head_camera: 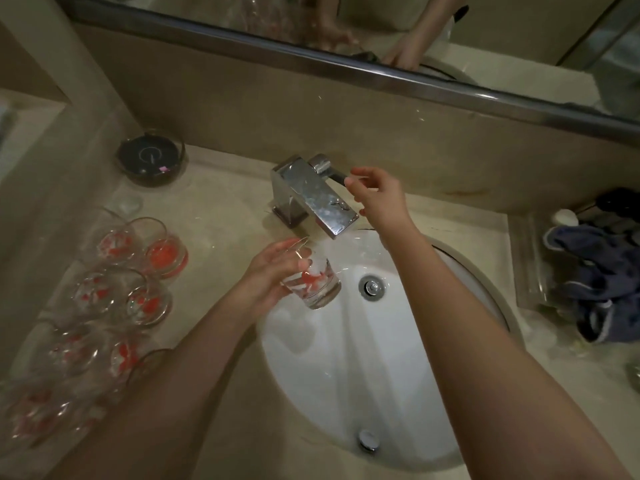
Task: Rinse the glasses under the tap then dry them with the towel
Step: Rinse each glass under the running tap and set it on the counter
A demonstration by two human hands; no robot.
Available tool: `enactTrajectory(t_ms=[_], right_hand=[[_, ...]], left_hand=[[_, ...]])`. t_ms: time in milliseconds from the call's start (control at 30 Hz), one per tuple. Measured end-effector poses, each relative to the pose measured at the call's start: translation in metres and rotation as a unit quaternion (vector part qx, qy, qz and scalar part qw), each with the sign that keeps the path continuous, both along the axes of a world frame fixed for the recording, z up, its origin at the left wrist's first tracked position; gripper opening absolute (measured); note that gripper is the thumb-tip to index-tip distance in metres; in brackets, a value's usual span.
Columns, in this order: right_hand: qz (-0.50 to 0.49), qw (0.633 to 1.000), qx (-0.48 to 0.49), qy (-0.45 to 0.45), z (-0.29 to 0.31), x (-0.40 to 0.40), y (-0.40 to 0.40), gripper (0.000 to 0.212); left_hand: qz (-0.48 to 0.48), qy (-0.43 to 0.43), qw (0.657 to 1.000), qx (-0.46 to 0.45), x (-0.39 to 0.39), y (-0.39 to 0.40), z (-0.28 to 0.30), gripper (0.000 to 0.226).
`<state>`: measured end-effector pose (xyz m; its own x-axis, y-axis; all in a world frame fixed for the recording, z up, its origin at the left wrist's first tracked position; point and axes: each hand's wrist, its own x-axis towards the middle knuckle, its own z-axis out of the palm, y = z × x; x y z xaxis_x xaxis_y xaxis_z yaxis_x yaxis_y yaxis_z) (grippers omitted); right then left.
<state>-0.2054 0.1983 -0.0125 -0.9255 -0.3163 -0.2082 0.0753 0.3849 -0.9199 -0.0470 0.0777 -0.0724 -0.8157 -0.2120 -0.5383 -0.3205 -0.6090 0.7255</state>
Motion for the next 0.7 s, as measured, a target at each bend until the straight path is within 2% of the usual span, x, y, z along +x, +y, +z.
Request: enactTrajectory(t_ms=[67, 167, 267, 300, 400, 467, 700], right_hand=[[0.001, 1.0, 0.002, 0.001, -0.006, -0.006, -0.006, 0.025], [0.014, 1.0, 0.005, 0.002, -0.011, -0.01, -0.011, 0.021], [0.02, 0.999, -0.003, 0.024, -0.014, -0.011, -0.011, 0.02], [0.022, 0.999, -0.004, 0.031, -0.014, -0.012, -0.011, 0.02], [0.023, 0.999, -0.007, 0.045, -0.017, -0.016, -0.012, 0.021], [0.021, 0.998, -0.007, 0.052, -0.019, -0.019, -0.013, 0.021], [0.02, 0.999, -0.021, 0.033, -0.024, -0.024, -0.014, 0.021]], left_hand=[[0.022, 0.011, 0.999, 0.035, -0.002, 0.007, -0.004, 0.053], [0.039, 0.02, 0.996, 0.074, -0.004, 0.02, -0.008, 0.026], [0.064, -0.002, 0.994, 0.084, -0.007, 0.032, -0.012, 0.04], [0.063, 0.001, 0.995, 0.084, -0.008, 0.036, -0.011, 0.038], [0.053, 0.004, 0.996, 0.077, -0.009, 0.046, -0.01, 0.01], [0.037, -0.001, 0.996, 0.075, -0.009, 0.052, -0.011, 0.005], [0.025, -0.037, 0.997, 0.063, -0.009, 0.054, -0.017, 0.058]])
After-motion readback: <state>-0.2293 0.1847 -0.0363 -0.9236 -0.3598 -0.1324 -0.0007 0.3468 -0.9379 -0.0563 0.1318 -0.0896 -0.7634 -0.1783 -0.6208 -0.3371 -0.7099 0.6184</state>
